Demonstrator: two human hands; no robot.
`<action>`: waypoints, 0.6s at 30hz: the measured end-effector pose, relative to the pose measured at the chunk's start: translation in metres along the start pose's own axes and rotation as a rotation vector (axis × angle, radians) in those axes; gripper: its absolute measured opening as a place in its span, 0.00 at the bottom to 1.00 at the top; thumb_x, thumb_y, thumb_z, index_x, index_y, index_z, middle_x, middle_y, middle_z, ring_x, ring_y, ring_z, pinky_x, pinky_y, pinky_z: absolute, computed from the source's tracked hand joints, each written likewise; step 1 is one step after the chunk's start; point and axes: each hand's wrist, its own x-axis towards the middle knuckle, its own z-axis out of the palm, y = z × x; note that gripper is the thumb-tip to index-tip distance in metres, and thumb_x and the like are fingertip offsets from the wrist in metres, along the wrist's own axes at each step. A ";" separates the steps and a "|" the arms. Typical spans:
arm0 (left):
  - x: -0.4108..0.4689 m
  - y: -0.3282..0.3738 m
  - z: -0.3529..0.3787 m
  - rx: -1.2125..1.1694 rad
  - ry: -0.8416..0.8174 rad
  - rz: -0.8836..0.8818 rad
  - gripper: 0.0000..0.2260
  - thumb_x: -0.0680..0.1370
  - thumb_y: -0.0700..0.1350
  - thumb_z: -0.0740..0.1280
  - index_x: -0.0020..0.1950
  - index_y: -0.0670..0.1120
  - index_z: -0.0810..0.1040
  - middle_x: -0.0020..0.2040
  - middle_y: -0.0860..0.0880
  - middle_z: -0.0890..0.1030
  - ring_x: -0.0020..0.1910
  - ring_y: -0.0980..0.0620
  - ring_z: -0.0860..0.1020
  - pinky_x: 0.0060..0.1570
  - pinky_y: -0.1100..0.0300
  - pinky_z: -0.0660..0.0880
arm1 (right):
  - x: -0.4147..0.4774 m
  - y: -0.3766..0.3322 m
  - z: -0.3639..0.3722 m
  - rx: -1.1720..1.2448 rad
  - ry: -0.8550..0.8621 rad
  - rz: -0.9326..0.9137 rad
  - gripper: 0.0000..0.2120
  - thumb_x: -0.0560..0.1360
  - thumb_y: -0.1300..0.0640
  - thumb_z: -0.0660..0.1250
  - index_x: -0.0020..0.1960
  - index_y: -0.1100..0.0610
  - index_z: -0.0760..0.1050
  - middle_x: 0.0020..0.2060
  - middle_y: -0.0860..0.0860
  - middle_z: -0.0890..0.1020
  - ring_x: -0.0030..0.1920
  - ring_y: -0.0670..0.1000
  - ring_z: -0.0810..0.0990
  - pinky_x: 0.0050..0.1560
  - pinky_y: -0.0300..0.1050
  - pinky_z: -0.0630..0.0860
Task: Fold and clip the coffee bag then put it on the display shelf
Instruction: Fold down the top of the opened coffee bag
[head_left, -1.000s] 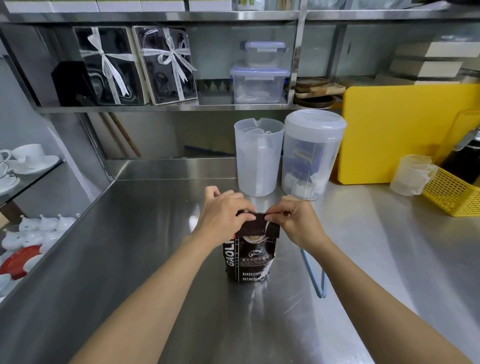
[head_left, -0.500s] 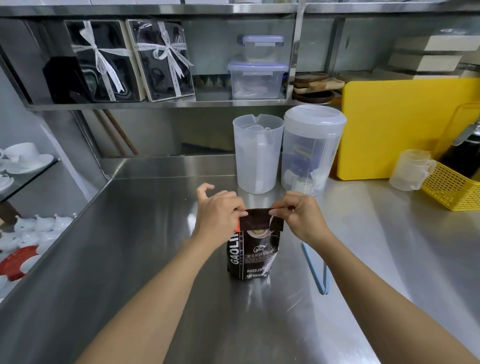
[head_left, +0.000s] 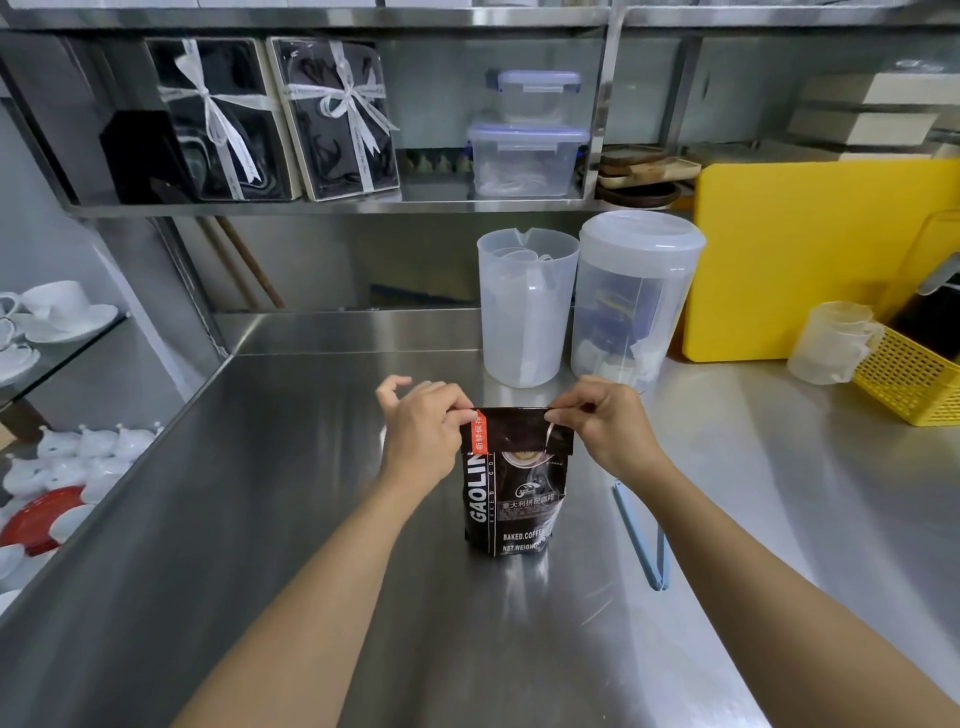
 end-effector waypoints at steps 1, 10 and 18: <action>-0.001 -0.001 0.002 0.000 0.019 0.002 0.07 0.72 0.39 0.68 0.34 0.42 0.78 0.34 0.51 0.80 0.40 0.50 0.76 0.55 0.63 0.50 | 0.000 -0.001 0.000 -0.014 -0.001 -0.003 0.02 0.66 0.69 0.72 0.37 0.65 0.81 0.30 0.47 0.74 0.30 0.38 0.73 0.34 0.26 0.68; 0.008 0.017 -0.009 0.207 -0.155 0.210 0.06 0.74 0.51 0.65 0.48 0.54 0.79 0.44 0.55 0.81 0.51 0.56 0.74 0.63 0.55 0.40 | 0.002 -0.009 -0.003 -0.155 -0.075 -0.075 0.01 0.67 0.67 0.71 0.38 0.63 0.82 0.29 0.44 0.72 0.35 0.42 0.69 0.38 0.27 0.66; 0.009 0.013 0.003 0.074 -0.103 0.176 0.05 0.71 0.44 0.70 0.35 0.46 0.79 0.34 0.53 0.80 0.40 0.52 0.76 0.55 0.65 0.45 | 0.003 -0.002 -0.007 -0.148 -0.025 -0.015 0.07 0.64 0.59 0.75 0.35 0.62 0.80 0.32 0.49 0.75 0.33 0.43 0.70 0.35 0.28 0.67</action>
